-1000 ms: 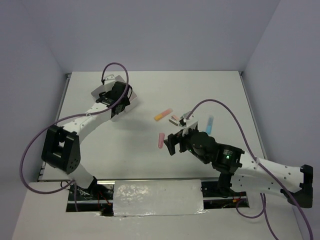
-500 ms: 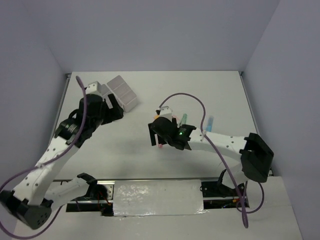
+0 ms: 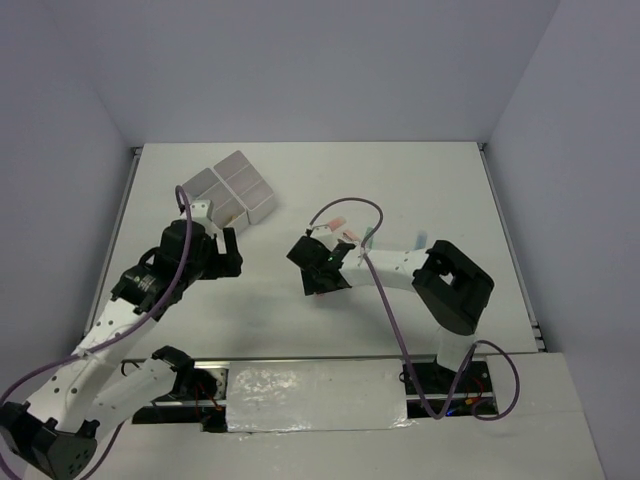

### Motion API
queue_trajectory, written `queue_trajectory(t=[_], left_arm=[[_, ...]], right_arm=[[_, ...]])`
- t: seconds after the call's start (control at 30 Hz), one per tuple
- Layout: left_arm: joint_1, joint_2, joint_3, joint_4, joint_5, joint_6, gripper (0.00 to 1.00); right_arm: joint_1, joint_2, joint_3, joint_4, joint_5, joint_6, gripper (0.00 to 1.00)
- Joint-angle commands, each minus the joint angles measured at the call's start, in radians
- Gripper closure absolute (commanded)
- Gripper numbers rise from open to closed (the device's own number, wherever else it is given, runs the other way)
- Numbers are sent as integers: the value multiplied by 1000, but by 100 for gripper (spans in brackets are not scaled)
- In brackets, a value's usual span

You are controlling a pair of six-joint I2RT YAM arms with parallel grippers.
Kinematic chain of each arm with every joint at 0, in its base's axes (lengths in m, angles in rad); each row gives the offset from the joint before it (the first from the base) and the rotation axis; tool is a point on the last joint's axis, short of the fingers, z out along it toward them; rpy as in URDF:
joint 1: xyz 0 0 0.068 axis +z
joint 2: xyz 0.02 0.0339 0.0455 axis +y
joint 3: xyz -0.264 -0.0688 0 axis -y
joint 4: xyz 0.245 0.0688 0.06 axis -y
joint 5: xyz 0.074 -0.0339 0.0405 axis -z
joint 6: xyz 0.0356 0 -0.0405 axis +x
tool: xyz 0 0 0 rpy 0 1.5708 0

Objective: Sort the stationery into containers
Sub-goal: Pick up the stationery from the center of the board.

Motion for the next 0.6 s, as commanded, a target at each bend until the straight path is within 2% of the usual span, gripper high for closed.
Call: queue_trajectory(t=[0.0, 0.2, 0.23, 0.33, 0.43, 0.47, 0.53, 0.57], left_arm=[[19, -21, 12, 37, 45, 35, 3], [17, -52, -3, 51, 56, 33, 3], [19, -49, -3, 51, 57, 32, 3], [19, -41, 1, 52, 73, 15, 3], [19, -35, -5, 87, 135, -55, 3], [19, -37, -22, 117, 161, -83, 3], [19, -38, -104, 254, 308, -187, 3], [17, -26, -150, 307, 344, -251, 3]], right_arm=[[-5, 45, 35, 17, -5, 37, 40], [-9, 83, 9, 51, -11, 37, 50], [-7, 85, 6, 58, -13, 31, 58], [-4, 45, -28, 121, -36, -18, 72], [4, -25, -79, 207, -59, -87, 83], [11, -41, -94, 231, -54, -103, 84], [28, -93, -111, 268, -60, -173, 91], [37, -133, -119, 281, -60, -193, 91]])
